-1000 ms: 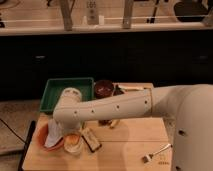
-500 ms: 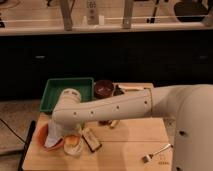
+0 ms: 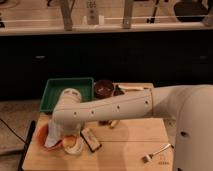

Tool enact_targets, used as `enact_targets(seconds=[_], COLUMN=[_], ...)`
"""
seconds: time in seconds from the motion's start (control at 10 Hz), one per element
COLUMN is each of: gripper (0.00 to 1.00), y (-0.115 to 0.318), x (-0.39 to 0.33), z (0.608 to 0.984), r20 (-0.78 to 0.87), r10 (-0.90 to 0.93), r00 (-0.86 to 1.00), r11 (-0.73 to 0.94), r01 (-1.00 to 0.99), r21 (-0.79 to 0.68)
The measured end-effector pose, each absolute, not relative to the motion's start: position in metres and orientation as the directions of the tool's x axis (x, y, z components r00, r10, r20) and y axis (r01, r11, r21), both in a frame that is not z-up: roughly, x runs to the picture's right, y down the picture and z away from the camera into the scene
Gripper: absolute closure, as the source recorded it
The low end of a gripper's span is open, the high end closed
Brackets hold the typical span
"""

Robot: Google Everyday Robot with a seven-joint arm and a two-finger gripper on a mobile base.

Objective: Place apple in paper cup

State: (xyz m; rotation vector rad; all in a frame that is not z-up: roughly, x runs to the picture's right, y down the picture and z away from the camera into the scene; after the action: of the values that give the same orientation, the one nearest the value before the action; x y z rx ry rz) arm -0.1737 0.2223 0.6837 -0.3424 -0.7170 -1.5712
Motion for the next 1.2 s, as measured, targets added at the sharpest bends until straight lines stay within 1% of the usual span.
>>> enact_targets(seconds=[1.2], gripper=[0.2], y=[0.218], x=[-0.1736], z=[0.6867], r20=[0.606], r10=[-0.776], r00=[-0.175], r11=[-0.01], r01=[0.964], r21=[0.267])
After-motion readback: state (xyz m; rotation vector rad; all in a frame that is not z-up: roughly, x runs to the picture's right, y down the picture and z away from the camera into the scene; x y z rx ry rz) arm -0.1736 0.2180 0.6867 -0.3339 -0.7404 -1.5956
